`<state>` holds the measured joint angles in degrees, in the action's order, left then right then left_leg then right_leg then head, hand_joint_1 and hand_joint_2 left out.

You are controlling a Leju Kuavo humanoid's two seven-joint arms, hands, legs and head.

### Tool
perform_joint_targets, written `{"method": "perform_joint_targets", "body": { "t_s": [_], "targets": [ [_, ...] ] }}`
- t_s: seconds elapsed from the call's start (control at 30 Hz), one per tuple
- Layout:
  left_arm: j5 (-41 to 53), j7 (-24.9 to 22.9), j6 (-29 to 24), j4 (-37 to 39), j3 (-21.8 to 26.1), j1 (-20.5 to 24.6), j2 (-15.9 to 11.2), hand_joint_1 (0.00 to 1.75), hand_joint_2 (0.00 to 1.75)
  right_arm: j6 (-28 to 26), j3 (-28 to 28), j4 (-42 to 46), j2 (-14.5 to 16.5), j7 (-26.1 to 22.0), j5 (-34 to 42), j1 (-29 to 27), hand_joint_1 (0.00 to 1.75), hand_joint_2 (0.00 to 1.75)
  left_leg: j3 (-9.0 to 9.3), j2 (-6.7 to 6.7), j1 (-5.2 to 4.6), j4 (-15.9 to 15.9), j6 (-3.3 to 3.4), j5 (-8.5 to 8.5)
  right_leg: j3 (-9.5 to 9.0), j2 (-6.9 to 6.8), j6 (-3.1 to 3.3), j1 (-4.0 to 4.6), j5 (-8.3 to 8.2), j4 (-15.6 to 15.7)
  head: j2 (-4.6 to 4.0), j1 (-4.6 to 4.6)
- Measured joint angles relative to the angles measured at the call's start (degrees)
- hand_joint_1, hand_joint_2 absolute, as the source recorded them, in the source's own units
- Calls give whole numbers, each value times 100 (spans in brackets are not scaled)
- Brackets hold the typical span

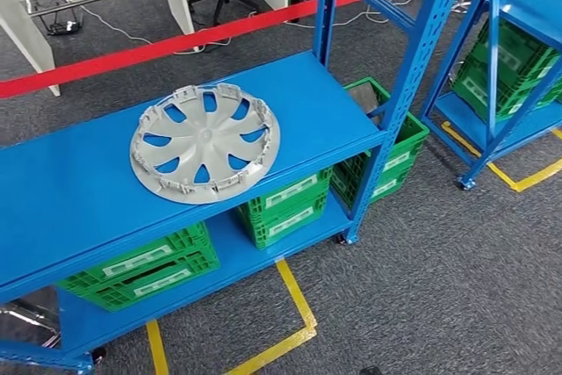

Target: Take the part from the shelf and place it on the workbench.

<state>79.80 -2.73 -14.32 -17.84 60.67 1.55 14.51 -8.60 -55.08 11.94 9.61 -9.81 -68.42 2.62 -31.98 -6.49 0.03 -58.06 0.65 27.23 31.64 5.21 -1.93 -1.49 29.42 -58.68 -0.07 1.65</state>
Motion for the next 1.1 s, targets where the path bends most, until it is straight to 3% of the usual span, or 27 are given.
{"method": "perform_joint_targets", "body": {
  "t_s": [0.07, 0.13, 0.2, 0.27, 0.3, 0.33, 0.4, 0.47, 0.5, 0.6, 0.77, 1.1],
  "targets": [
    [0, 0, 0, 0, 1, -16, -6, 0, 0, -1, 0, -1, -1, 1, 1, -1, 0, 0, -29, -55, 23, -10, -70, -4, -31, -122, 78, 8, -13, 26, 0, 0],
    [0, 0, 0, 0, 2, -15, -11, 0, 0, -3, 0, 1, 0, -4, 3, 3, 0, 0, -141, 184, 14, -250, -133, 145, -65, -274, 154, 1, -16, 60, 0, -34],
    [1, 0, 0, 0, 2, 6, -10, 0, 0, 2, 0, 0, 1, -5, 2, -7, 0, 0, -468, 486, 15, -922, -183, 478, -92, -464, 212, 17, 8, 69, 0, -68],
    [2, 0, 0, 1, 2, 12, -10, 0, 0, 8, 0, -1, 1, -5, 1, -20, 0, 0, -793, 563, 33, -1557, -209, 686, -114, -657, 236, 34, 39, 68, 0, -68],
    [2, 0, 0, 1, 2, 2, -10, 0, 0, 9, 0, -1, 1, -5, -1, -19, 0, 0, -833, 576, 38, -1624, -211, 642, -129, -740, 238, 38, 56, 68, 0, -69],
    [2, 0, 0, 2, 2, -9, -11, 0, 0, 9, 0, -1, 1, -6, -1, -14, 0, 0, -753, 594, 38, -1456, -201, 491, -152, -810, 235, 41, 72, 68, 0, -70],
    [2, 8, -1, 2, 2, -16, -17, 0, 0, 10, 0, -1, 1, -11, 0, -2, 0, 0, -377, 767, 7, -708, -135, 103, -198, -938, 216, 53, 113, 70, 0, -70],
    [-20, 64, 3, 2, 3, 1, -26, 0, 0, 17, -1, -2, 2, -42, 20, 12, 0, 0, -92, 975, -42, -131, -52, -56, -210, -1032, 166, 85, 173, 63, 0, -62],
    [-42, 112, 12, 4, 6, 6, -28, 0, 0, 32, -2, -3, 2, -61, 45, 21, 0, 0, -46, 1030, -56, -35, -44, -45, -205, -1059, 176, 103, 205, 60, 0, -57],
    [-110, 223, 52, 10, 37, -13, -30, 0, 0, 103, -7, -3, -2, -107, 123, 47, 0, 0, -37, 1002, -55, -3, -67, -41, -231, -1090, 231, 123, 219, 75, 0, -50],
    [-134, 243, 102, 26, 101, 0, -33, 0, 0, 131, -9, -3, -2, -127, 132, 24, 0, 0, -39, 1000, -61, -9, -21, -21, -322, -1078, 155, 119, 177, 138, 0, -51],
    [-135, 240, 61, 34, 143, 10, -41, 0, 0, 132, -9, -3, -2, -127, 132, 28, 0, 0, -15, 1000, -60, -13, 15, 3, -287, -1077, 96, 115, 198, 157, 0, -54]
  ]
}}
